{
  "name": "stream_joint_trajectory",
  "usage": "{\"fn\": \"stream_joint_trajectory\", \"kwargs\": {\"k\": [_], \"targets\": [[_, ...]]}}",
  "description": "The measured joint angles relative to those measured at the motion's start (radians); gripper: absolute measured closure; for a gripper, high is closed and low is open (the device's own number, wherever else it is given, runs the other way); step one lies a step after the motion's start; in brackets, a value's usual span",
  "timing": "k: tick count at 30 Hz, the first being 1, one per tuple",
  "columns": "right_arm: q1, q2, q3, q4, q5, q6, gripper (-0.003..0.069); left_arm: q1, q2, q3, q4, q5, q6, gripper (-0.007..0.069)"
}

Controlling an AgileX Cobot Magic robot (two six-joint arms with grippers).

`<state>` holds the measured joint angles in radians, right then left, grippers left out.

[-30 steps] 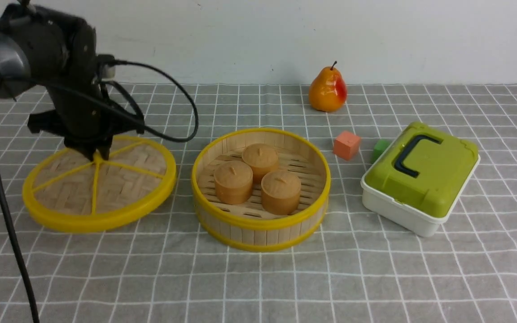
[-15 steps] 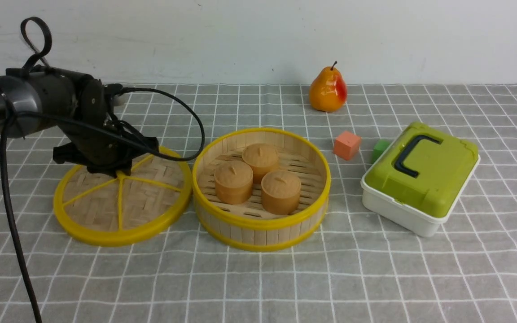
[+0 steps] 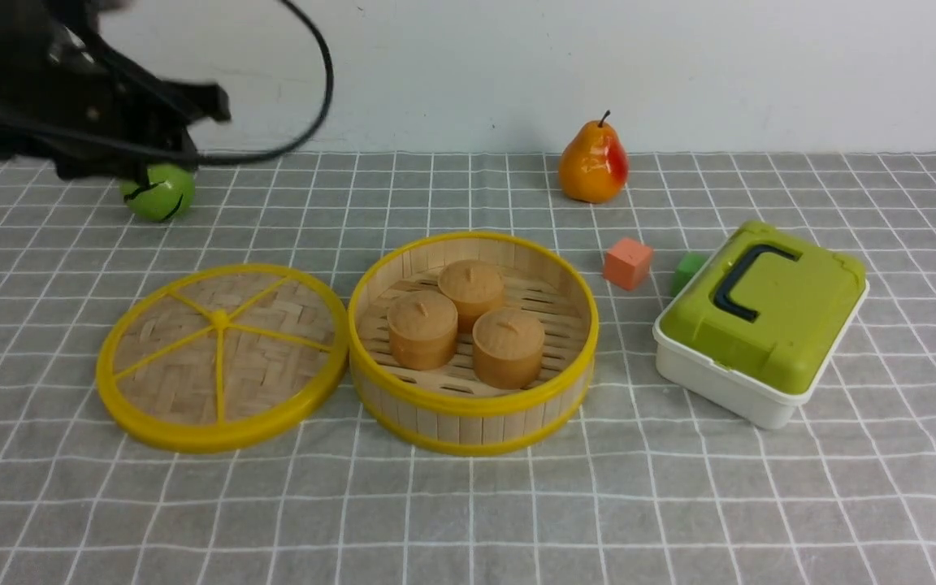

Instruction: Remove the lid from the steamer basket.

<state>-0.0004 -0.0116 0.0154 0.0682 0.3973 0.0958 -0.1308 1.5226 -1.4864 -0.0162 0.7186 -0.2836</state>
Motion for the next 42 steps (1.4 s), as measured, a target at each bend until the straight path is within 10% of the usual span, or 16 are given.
{"fn": "stream_joint_trajectory", "kwargs": {"k": [11, 20, 27, 42], "targets": [[0.000, 0.000, 0.000, 0.000, 0.000, 0.000, 0.0415, 0.000, -0.706, 0.516, -0.089, -0.225, 0.126, 0.0326], [0.000, 0.000, 0.000, 0.000, 0.000, 0.000, 0.0415, 0.000, -1.170, 1.036, -0.188, -0.227, 0.126, 0.0613], [0.000, 0.000, 0.000, 0.000, 0.000, 0.000, 0.0415, 0.000, -1.512, 1.248, -0.227, -0.200, 0.128, 0.0637], [0.000, 0.000, 0.000, 0.000, 0.000, 0.000, 0.0417, 0.000, -1.460, 1.474, -0.091, -0.355, 0.130, 0.0637]]}}
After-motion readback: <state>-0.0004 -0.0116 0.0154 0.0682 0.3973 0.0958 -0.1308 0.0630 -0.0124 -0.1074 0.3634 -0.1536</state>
